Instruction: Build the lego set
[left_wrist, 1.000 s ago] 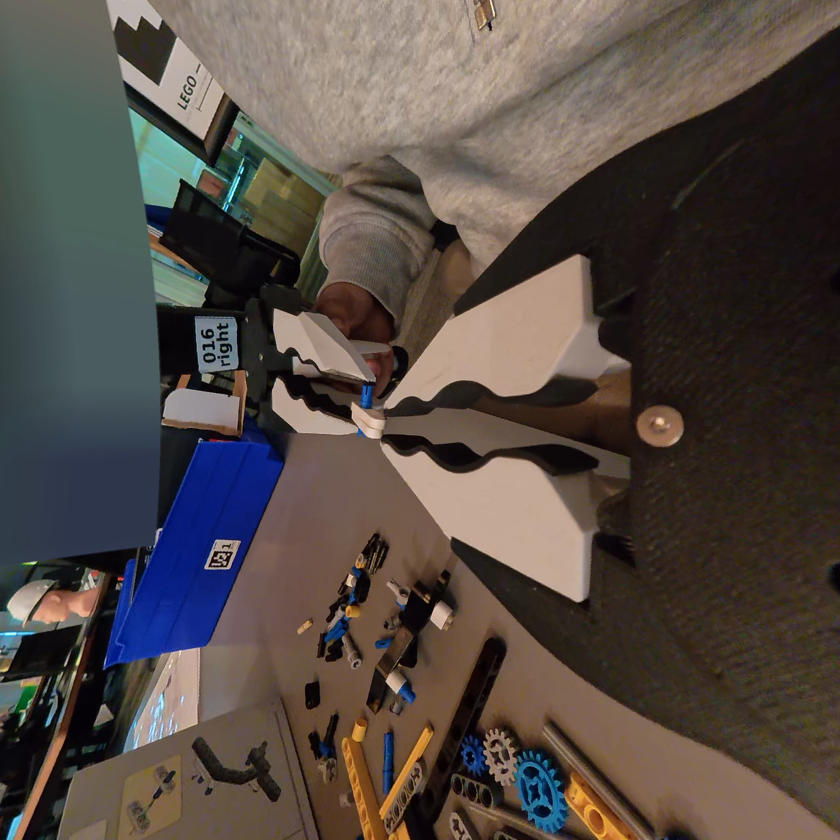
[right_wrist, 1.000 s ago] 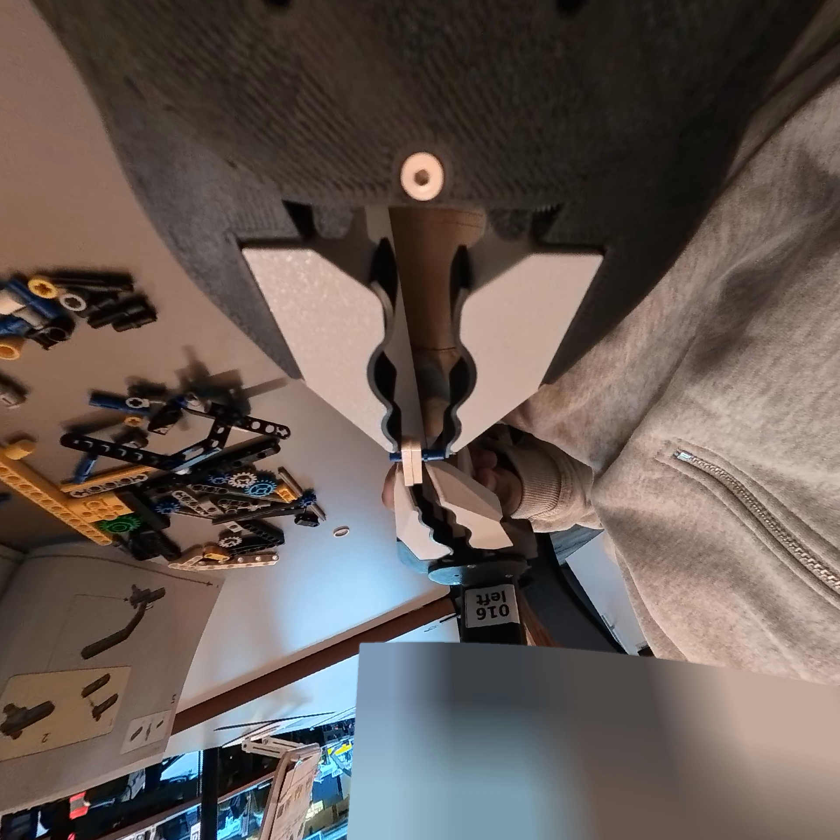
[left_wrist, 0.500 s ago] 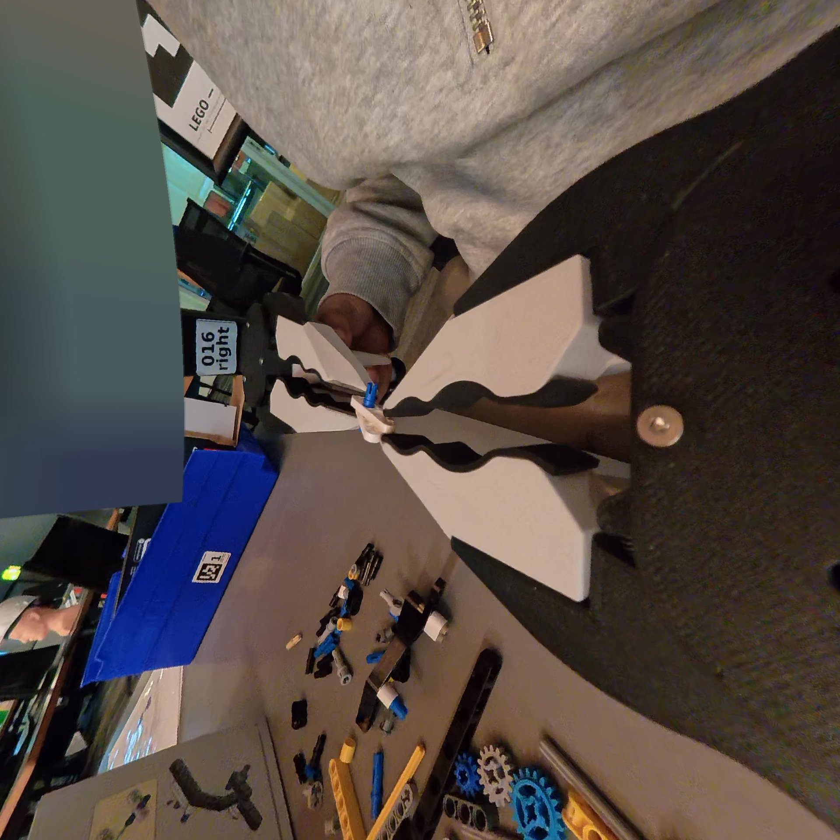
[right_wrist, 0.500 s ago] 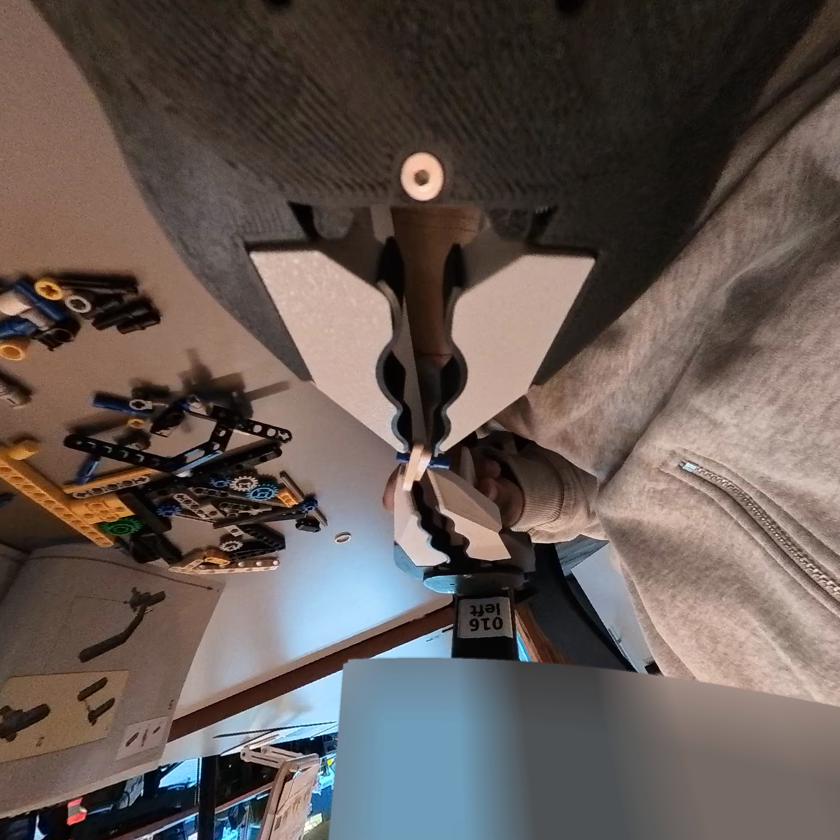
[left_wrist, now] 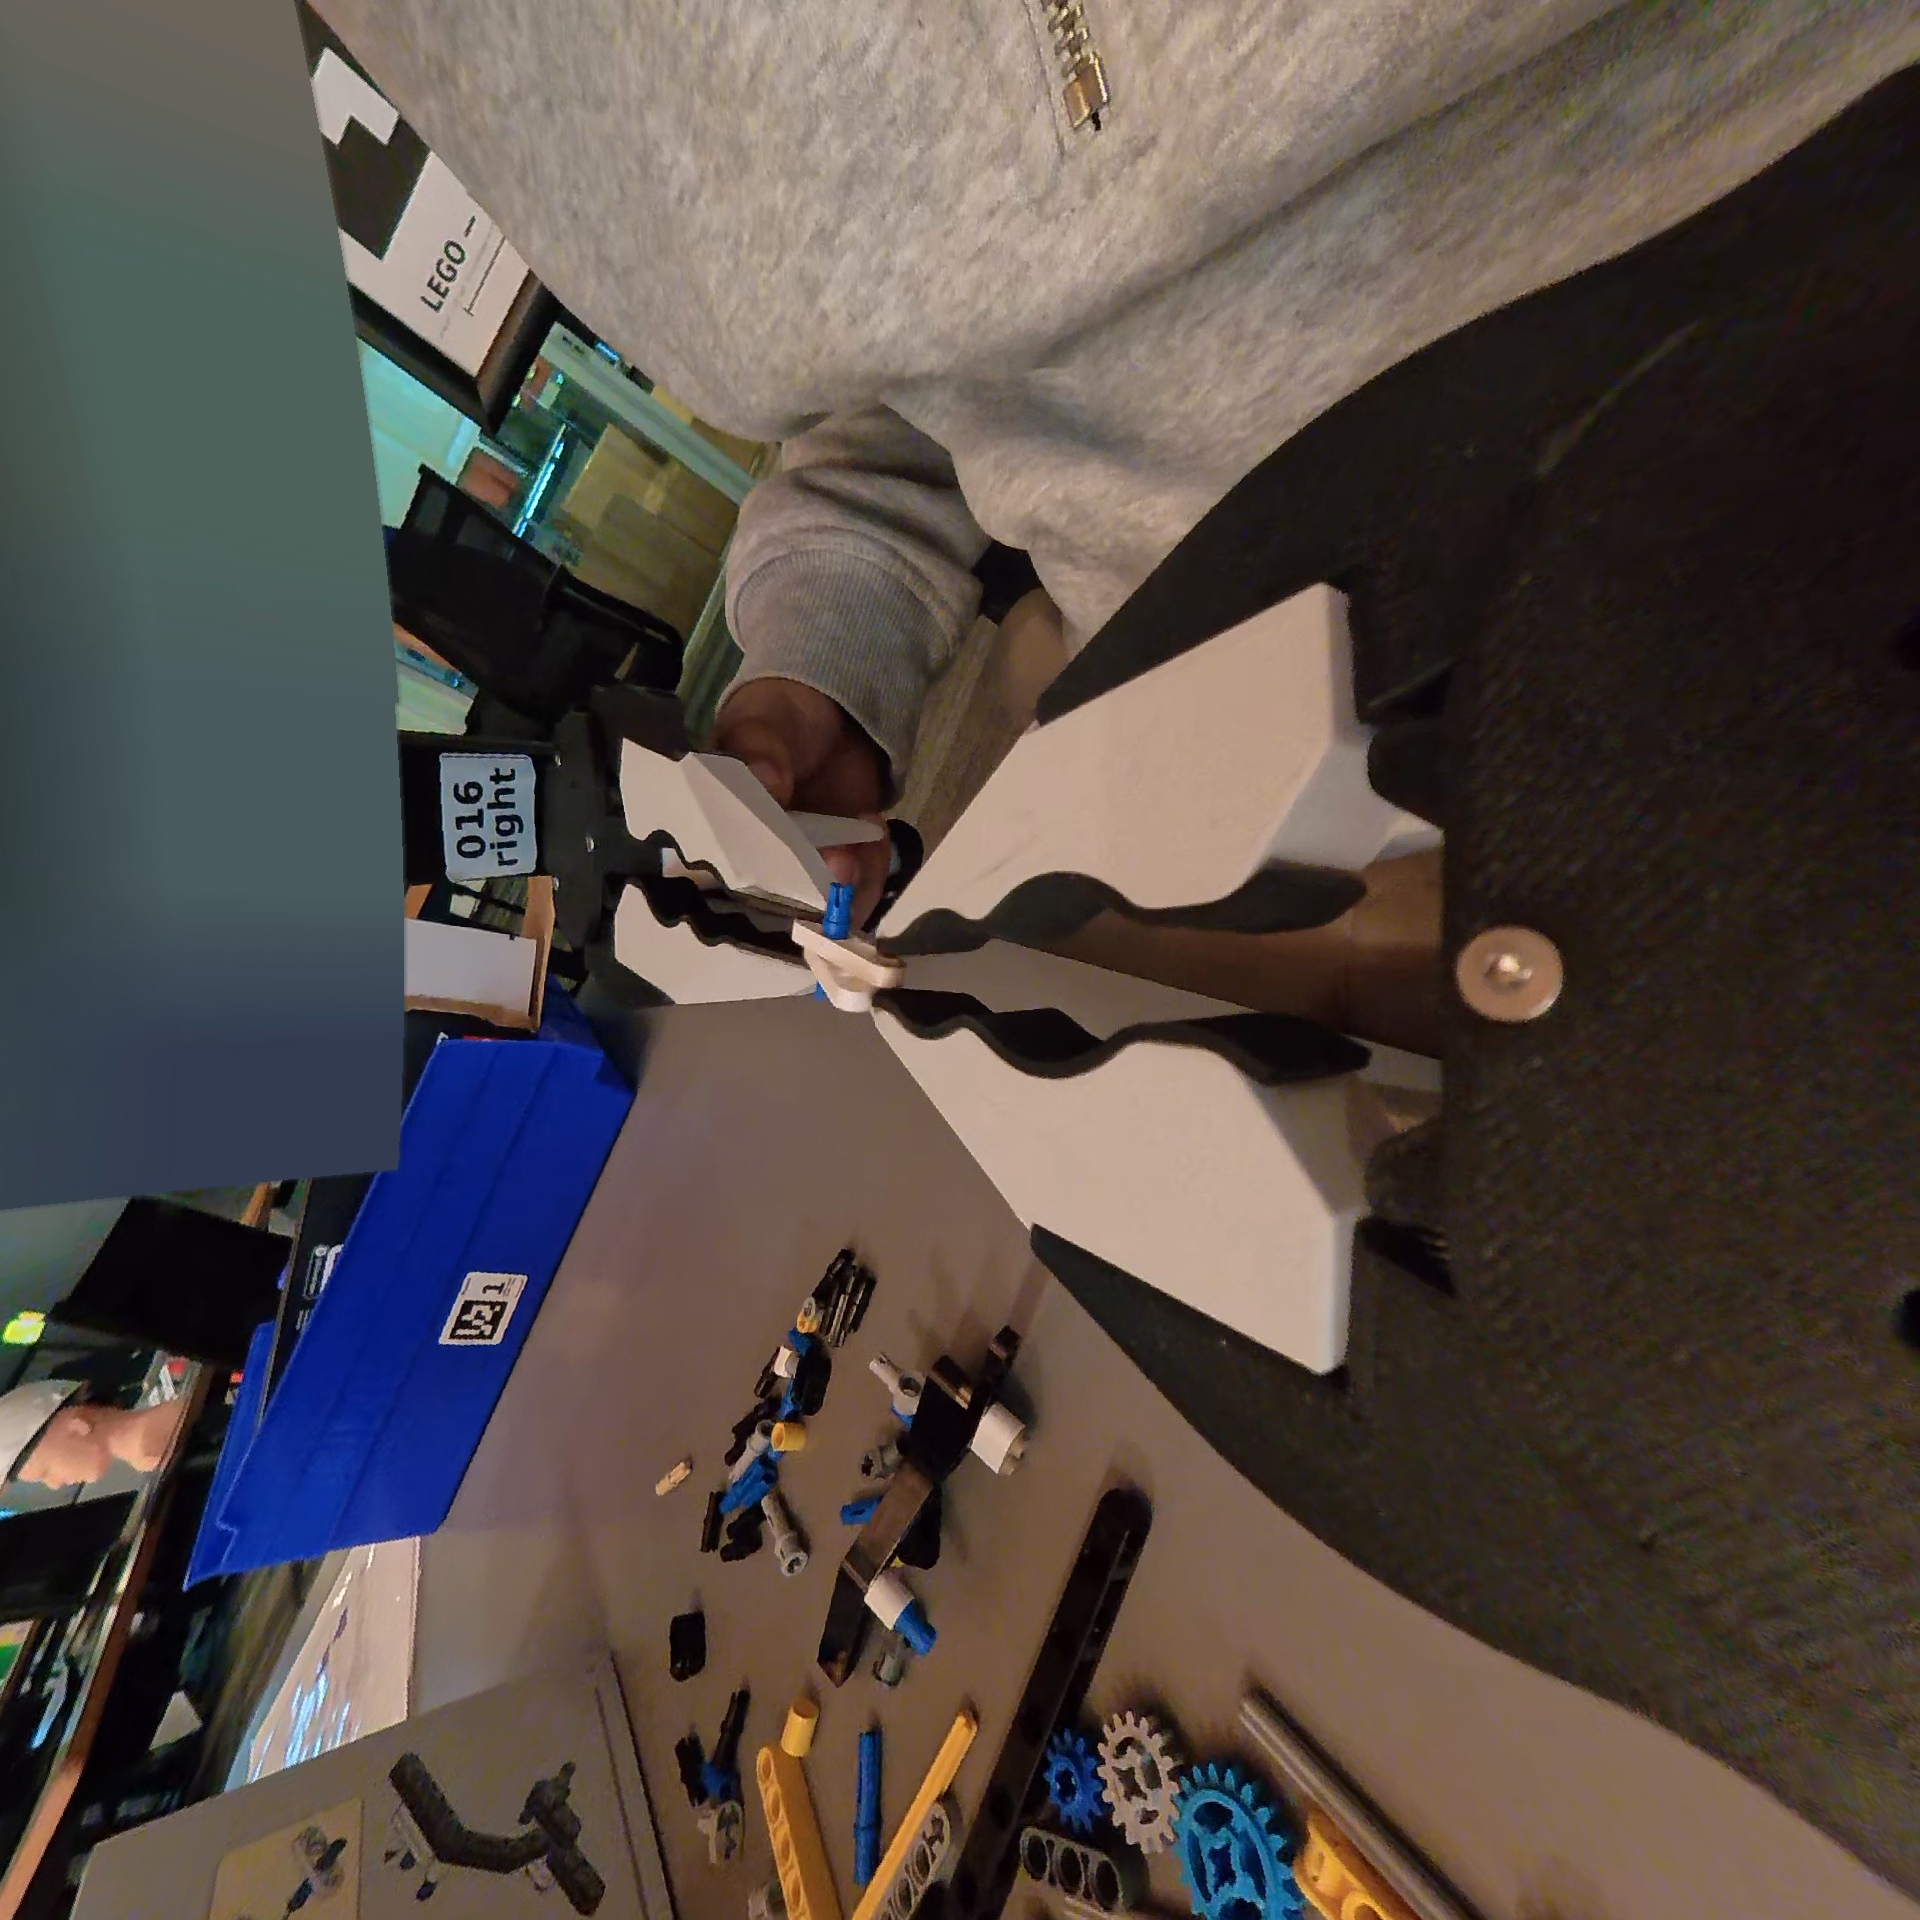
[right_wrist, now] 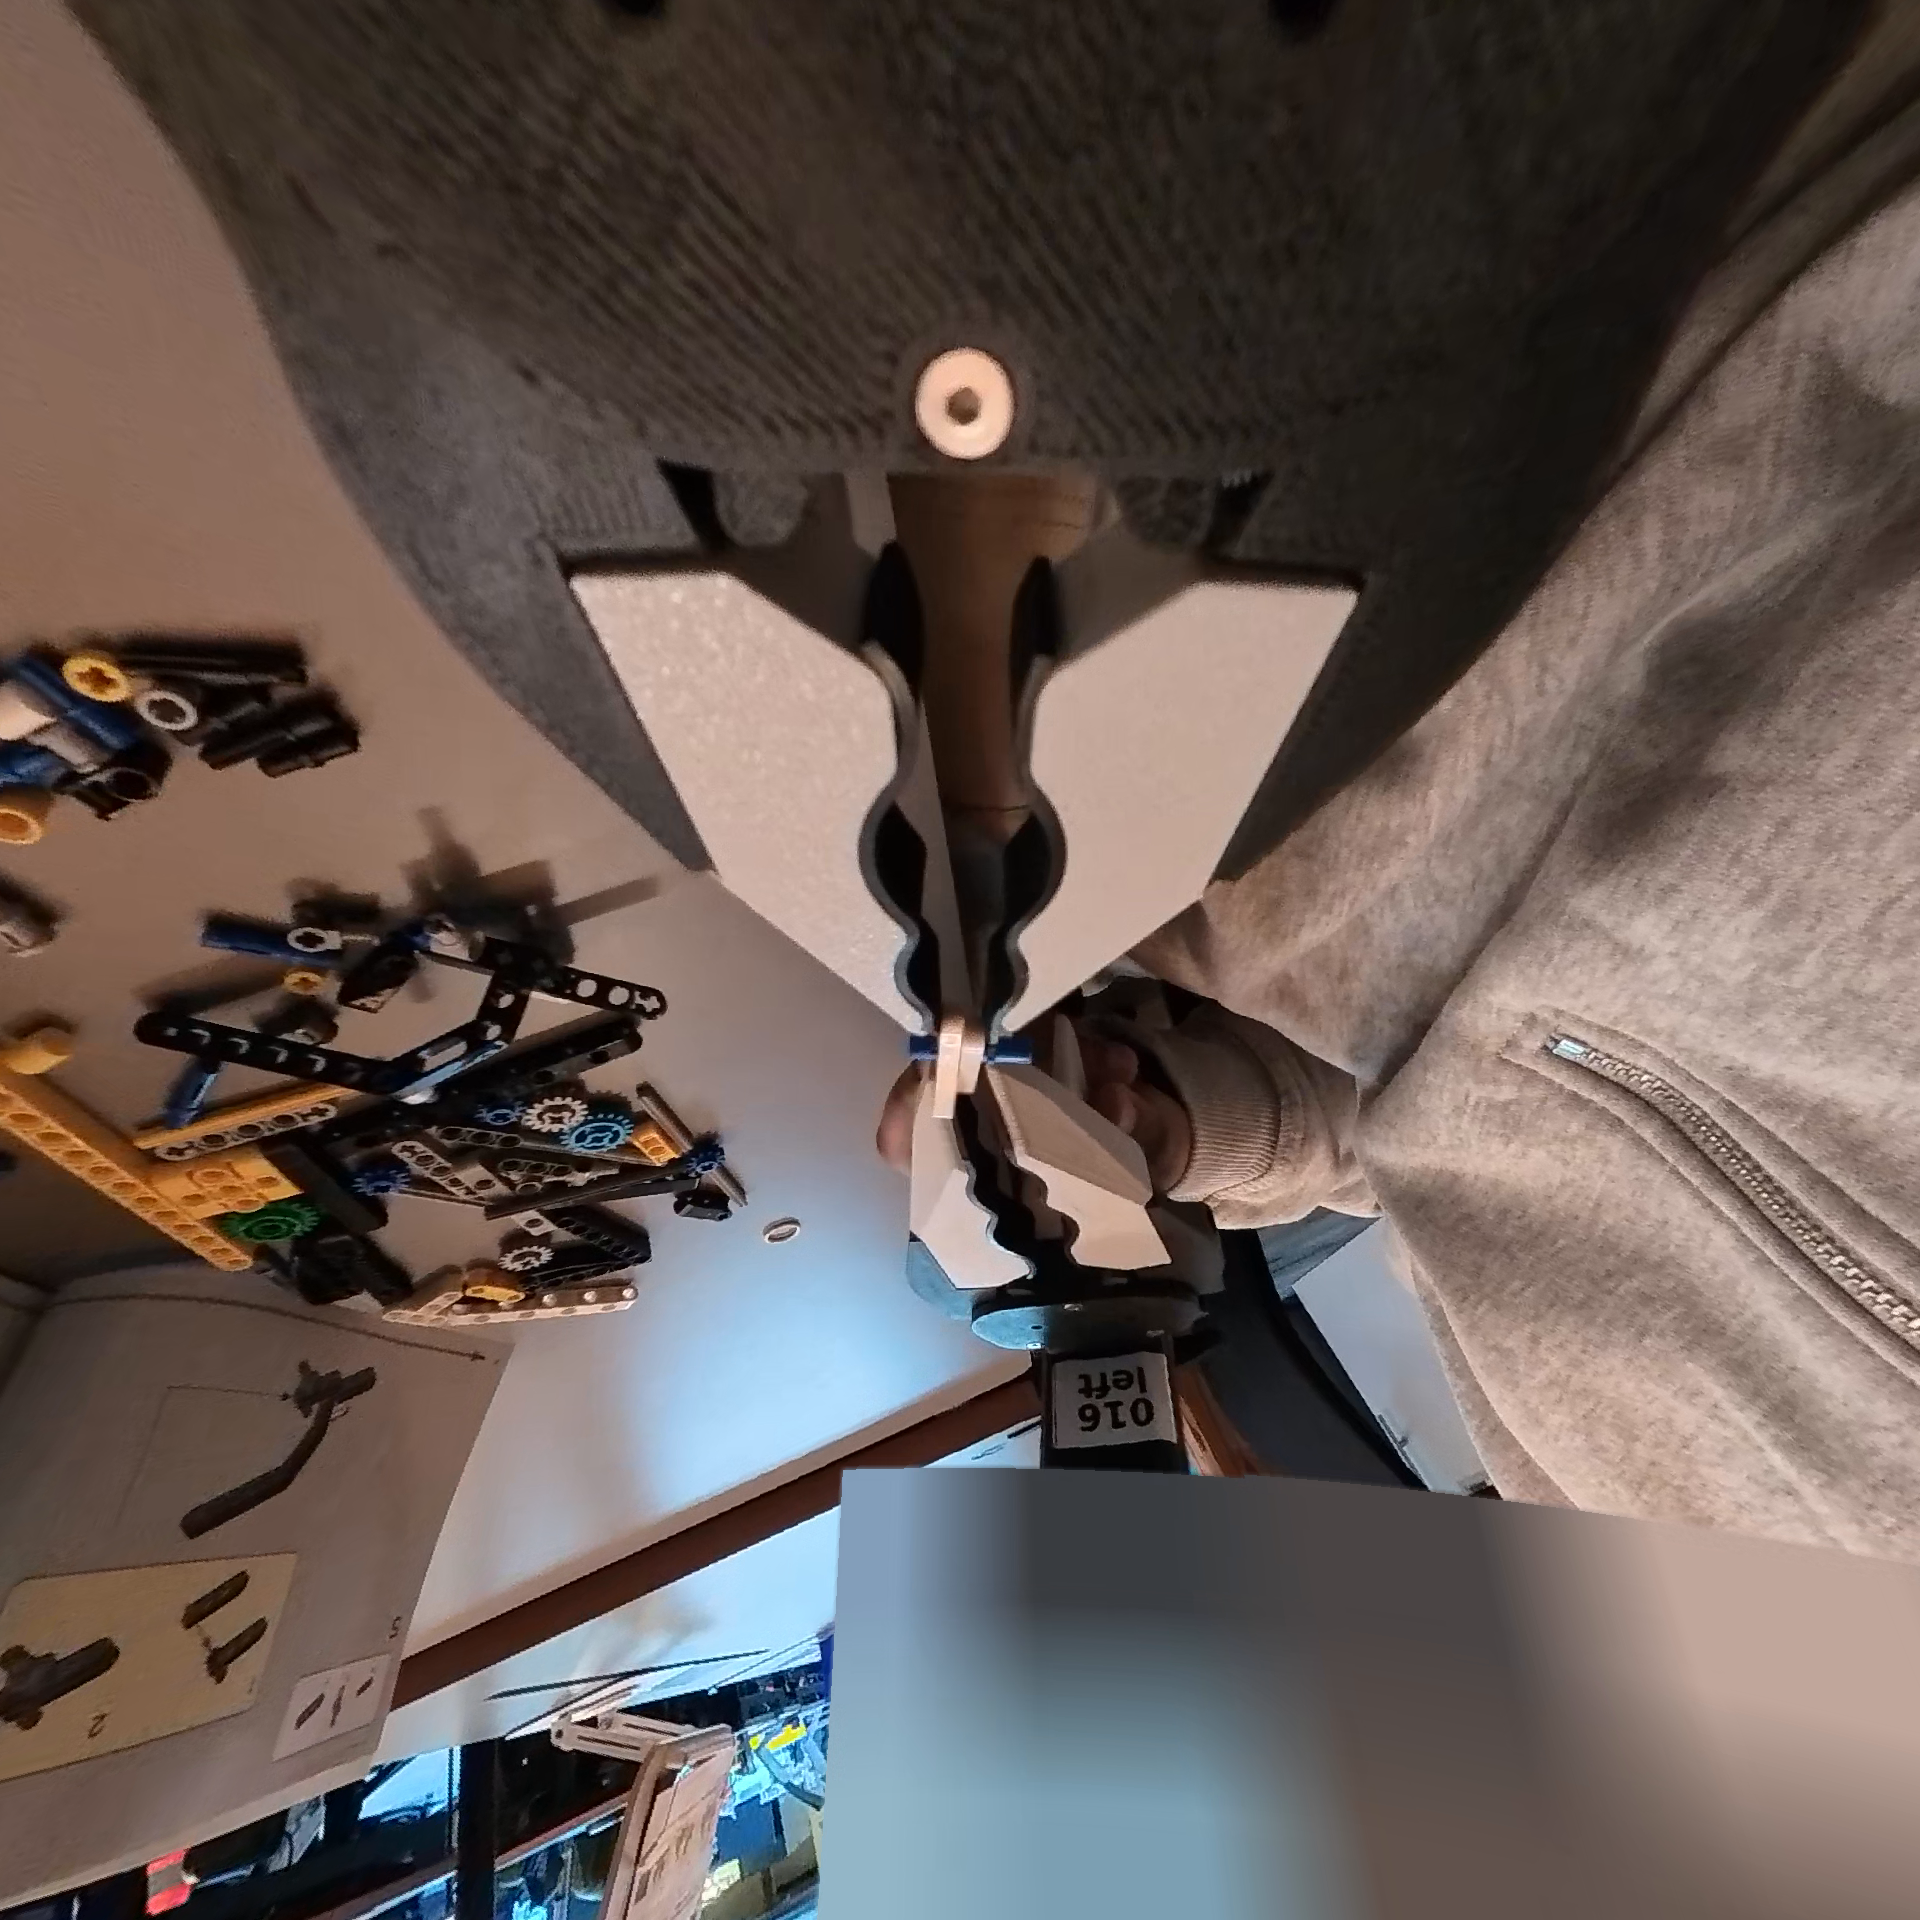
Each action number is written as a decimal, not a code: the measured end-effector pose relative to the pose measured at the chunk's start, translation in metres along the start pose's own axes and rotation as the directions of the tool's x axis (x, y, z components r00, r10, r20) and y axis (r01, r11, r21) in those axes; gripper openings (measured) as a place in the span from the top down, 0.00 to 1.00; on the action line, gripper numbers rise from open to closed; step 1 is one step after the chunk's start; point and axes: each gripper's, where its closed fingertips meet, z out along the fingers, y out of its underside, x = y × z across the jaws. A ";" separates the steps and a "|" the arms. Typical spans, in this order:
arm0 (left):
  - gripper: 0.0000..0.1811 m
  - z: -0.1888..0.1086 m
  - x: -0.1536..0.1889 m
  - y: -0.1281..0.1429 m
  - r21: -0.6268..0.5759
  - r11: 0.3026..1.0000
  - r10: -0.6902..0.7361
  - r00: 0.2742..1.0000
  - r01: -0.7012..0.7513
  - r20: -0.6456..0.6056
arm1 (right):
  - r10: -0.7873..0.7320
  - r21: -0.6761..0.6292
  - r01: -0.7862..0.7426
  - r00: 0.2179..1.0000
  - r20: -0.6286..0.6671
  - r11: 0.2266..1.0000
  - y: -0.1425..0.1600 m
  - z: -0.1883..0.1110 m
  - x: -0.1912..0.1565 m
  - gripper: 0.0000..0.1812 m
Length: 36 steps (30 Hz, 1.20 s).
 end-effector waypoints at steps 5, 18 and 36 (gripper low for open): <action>0.88 -0.001 0.001 -0.001 0.008 1.000 0.009 1.000 -0.009 -0.011 | 0.021 0.006 -0.022 0.999 0.026 1.000 0.000 0.000 -0.003 0.97; 0.88 0.003 0.013 0.006 -0.027 0.987 0.155 0.988 -0.155 -0.027 | 0.074 -0.001 -0.074 0.993 0.087 0.997 0.002 0.001 -0.009 0.97; 0.96 -0.001 0.017 0.005 -0.025 0.994 0.105 0.989 -0.108 -0.100 | 0.065 -0.030 -0.062 0.990 0.121 0.998 0.006 0.002 -0.014 0.97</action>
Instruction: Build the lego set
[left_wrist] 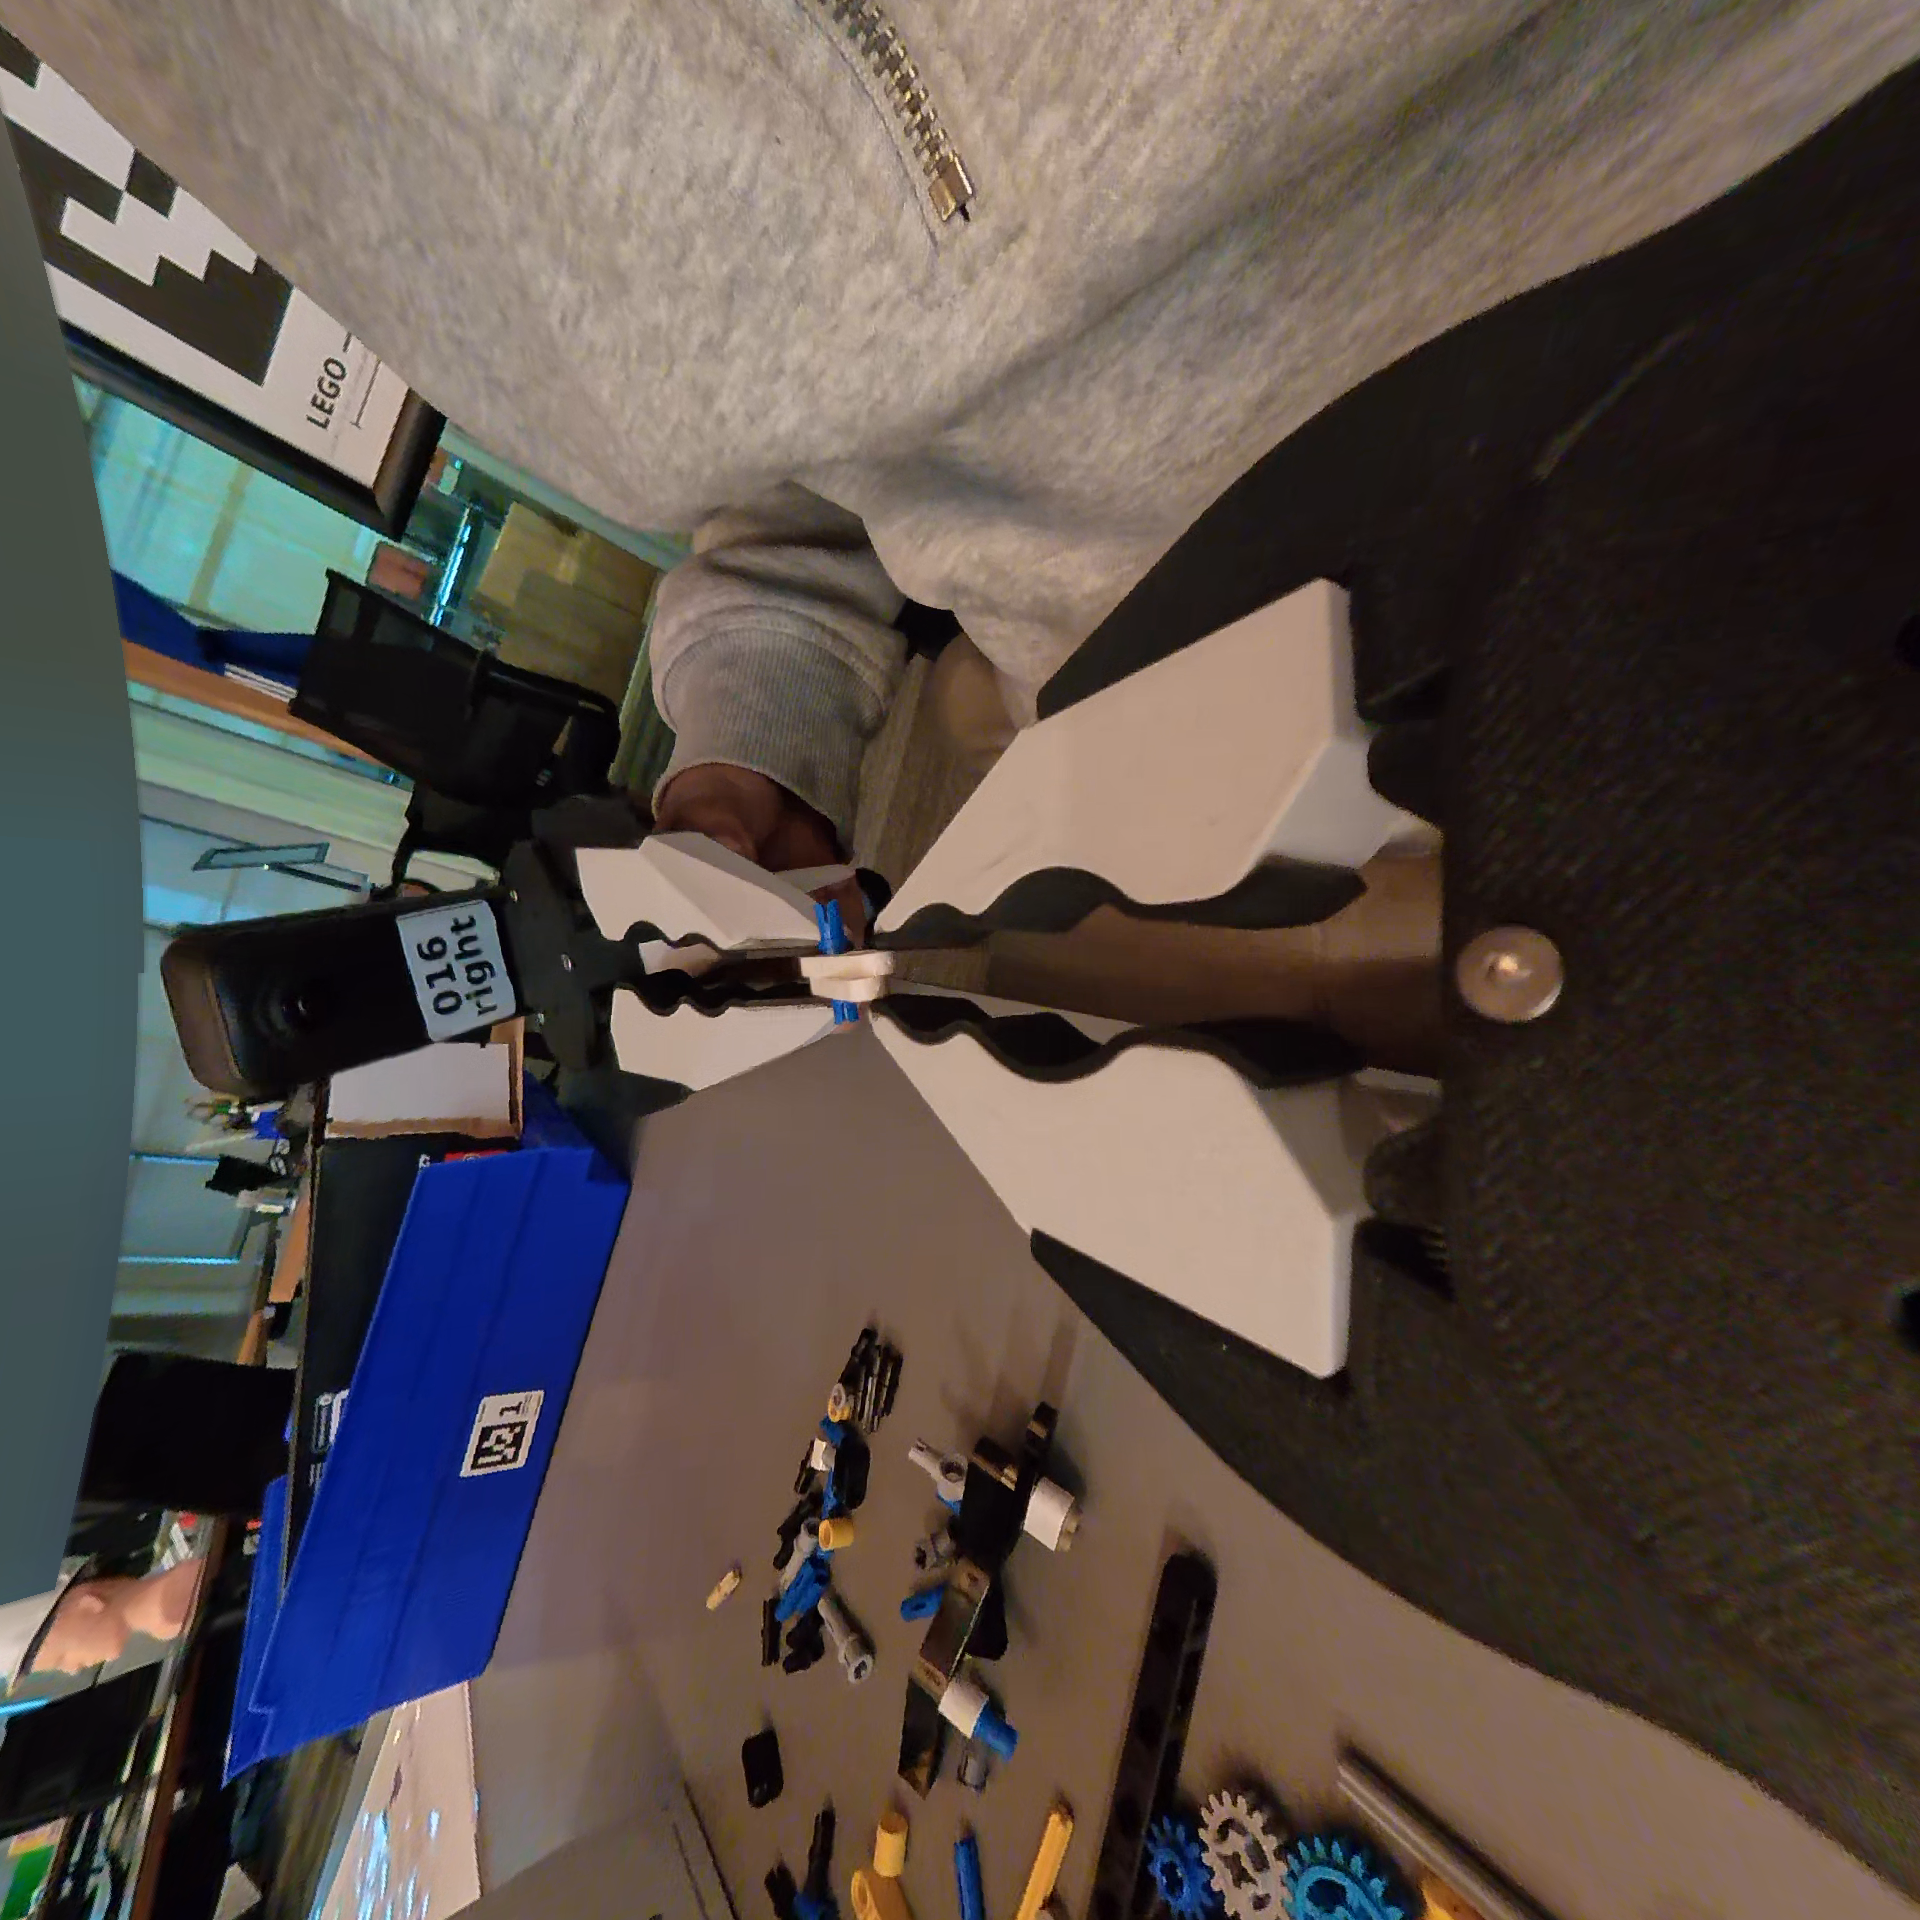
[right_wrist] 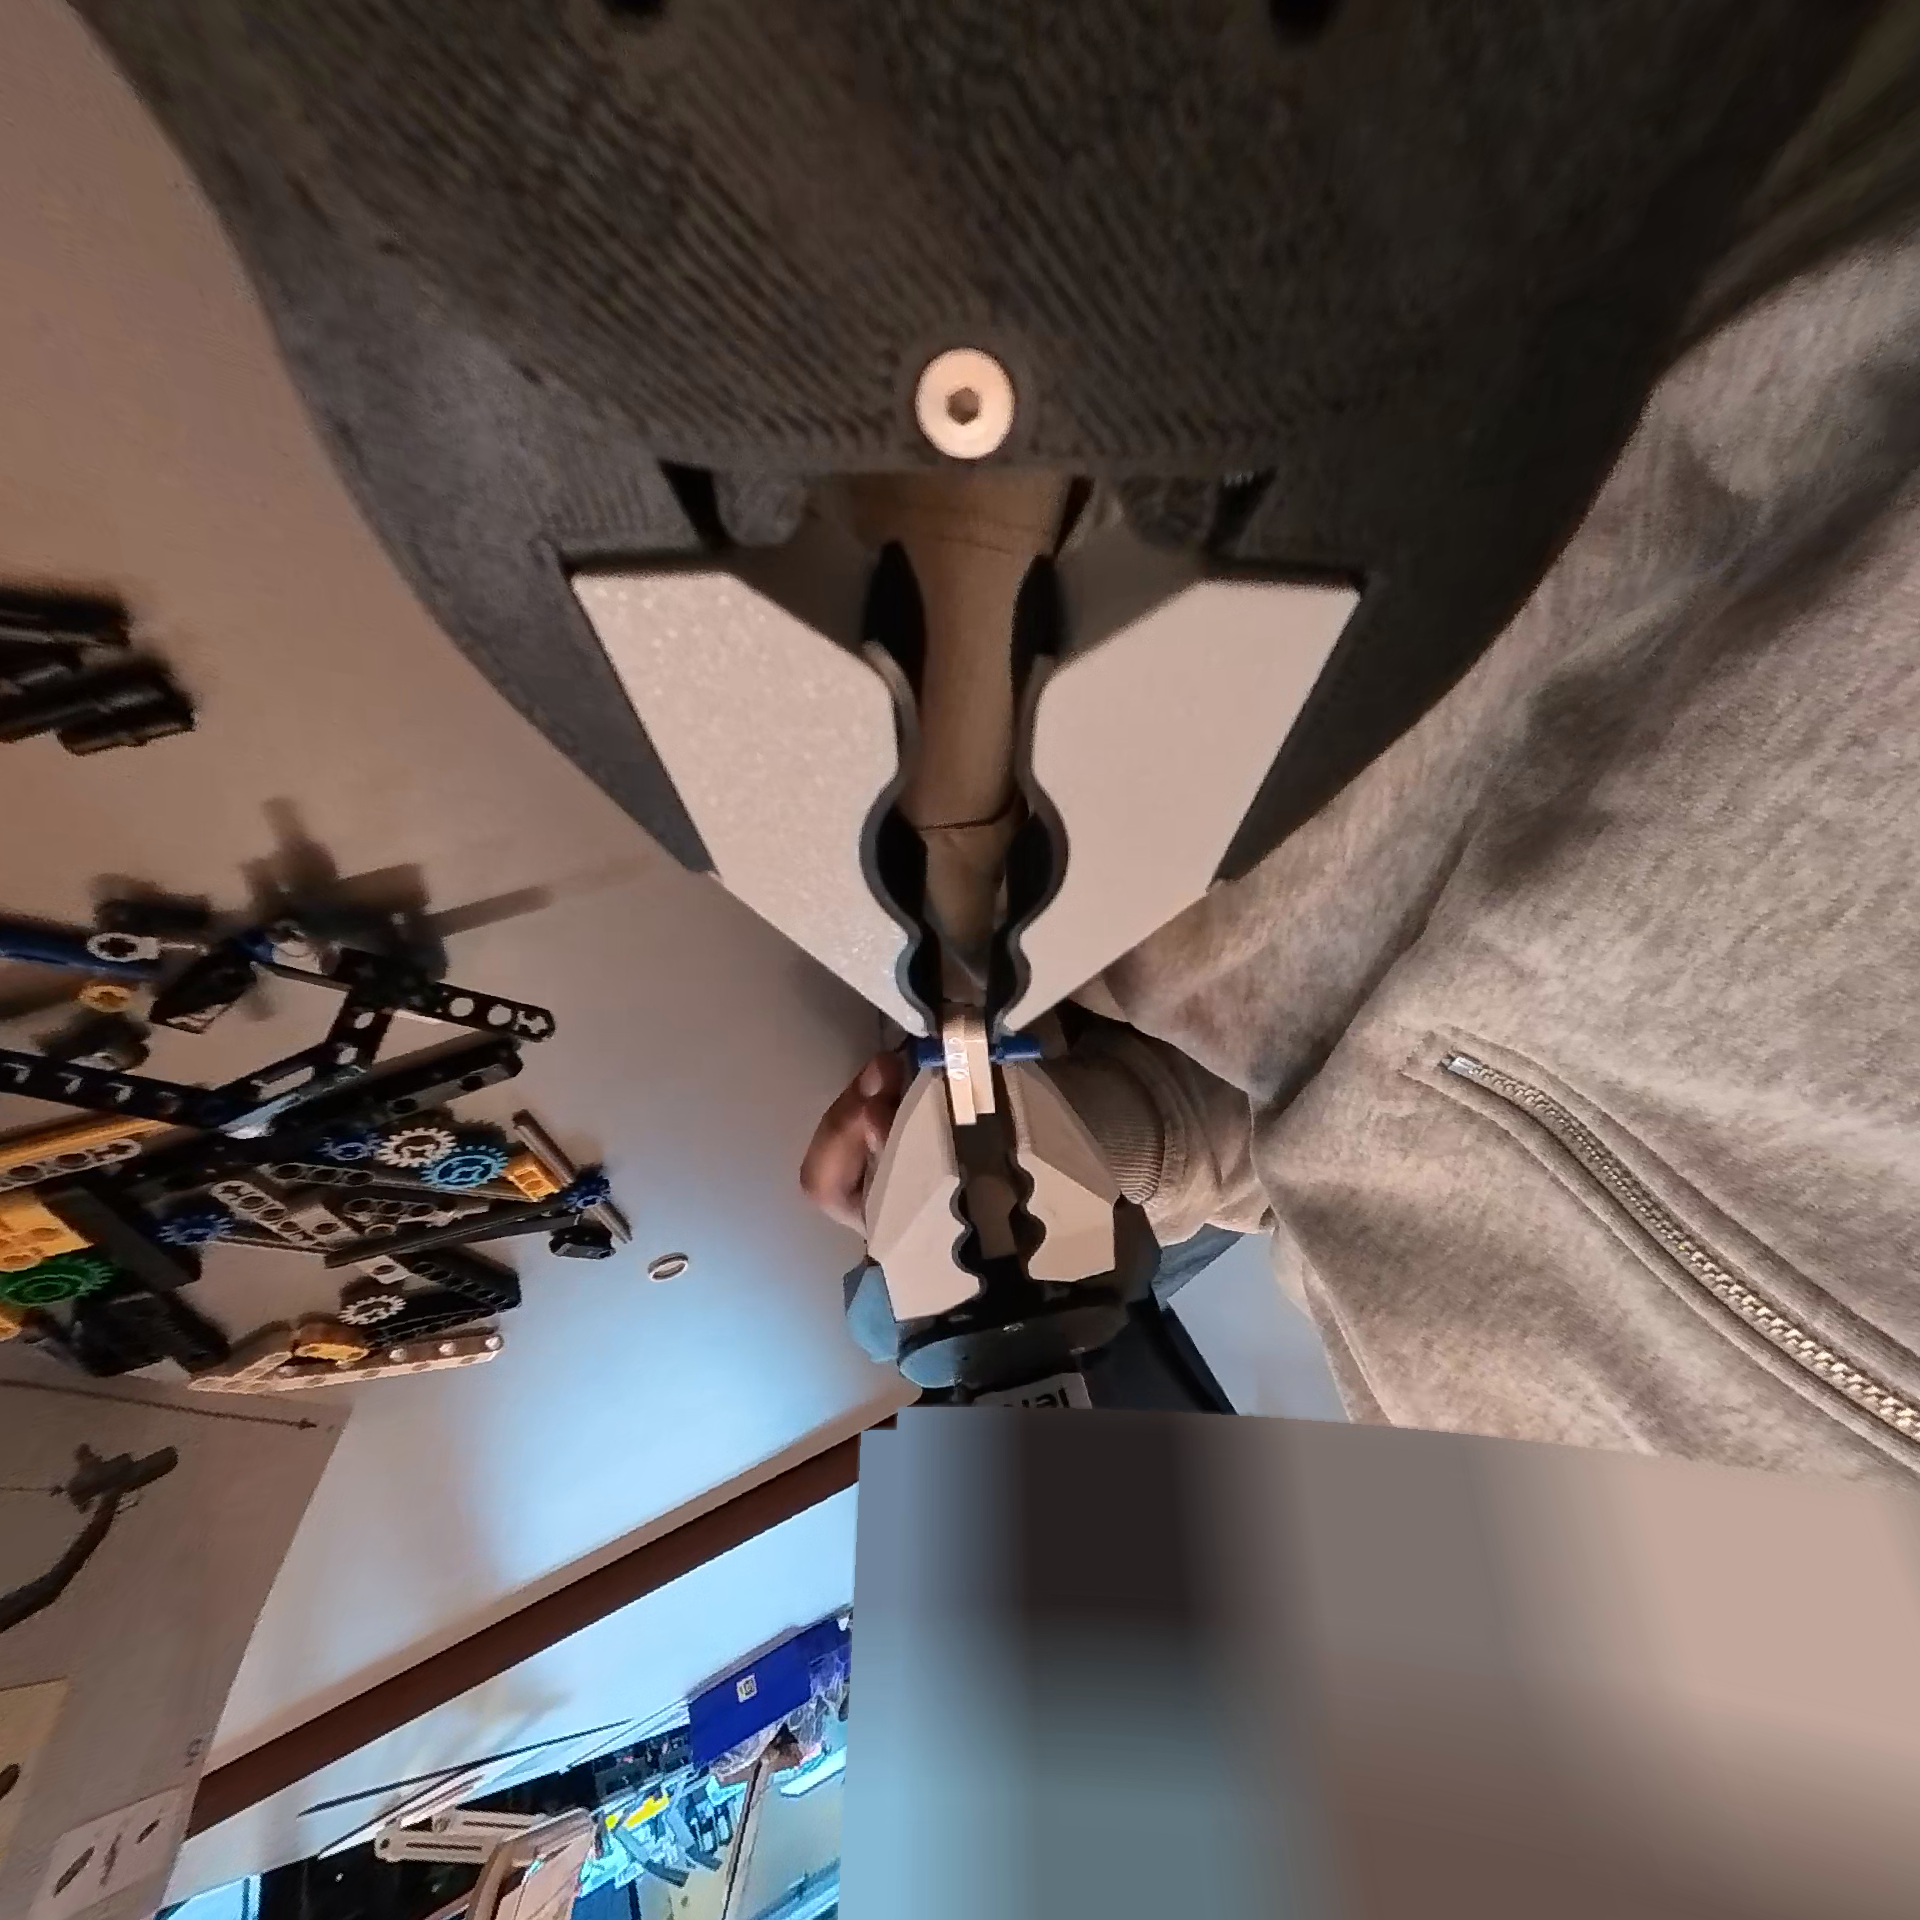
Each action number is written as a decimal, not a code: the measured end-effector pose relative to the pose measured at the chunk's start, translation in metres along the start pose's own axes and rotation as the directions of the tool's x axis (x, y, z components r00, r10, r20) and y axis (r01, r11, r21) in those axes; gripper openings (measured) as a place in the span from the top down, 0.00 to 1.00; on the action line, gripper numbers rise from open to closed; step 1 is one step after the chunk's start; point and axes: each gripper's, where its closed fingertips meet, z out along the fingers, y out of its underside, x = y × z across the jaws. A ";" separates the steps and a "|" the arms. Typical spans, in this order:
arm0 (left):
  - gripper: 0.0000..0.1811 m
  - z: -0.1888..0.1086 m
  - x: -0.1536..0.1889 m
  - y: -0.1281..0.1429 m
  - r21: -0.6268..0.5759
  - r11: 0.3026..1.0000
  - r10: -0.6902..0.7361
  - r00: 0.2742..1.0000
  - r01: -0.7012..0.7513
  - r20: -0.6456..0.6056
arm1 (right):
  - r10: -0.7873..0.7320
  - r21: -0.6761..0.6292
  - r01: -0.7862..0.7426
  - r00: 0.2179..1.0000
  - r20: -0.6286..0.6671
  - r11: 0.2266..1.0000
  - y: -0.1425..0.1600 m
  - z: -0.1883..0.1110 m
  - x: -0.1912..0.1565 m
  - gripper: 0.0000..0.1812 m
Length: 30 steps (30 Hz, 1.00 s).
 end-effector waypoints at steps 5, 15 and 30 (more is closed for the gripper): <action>0.96 0.000 0.001 0.001 -0.004 1.000 -0.017 1.000 0.017 -0.016 | -0.023 -0.014 0.023 1.000 -0.006 1.000 0.002 0.000 -0.001 0.97; 0.95 -0.004 0.000 -0.004 0.026 0.998 -0.064 0.997 0.065 -0.038 | -0.058 -0.042 0.057 0.998 -0.014 0.997 0.005 0.000 -0.002 0.97; 0.96 -0.003 -0.005 -0.006 0.036 0.990 -0.134 0.991 0.135 -0.021 | -0.112 -0.022 0.111 0.992 -0.051 0.994 -0.001 -0.001 0.000 0.93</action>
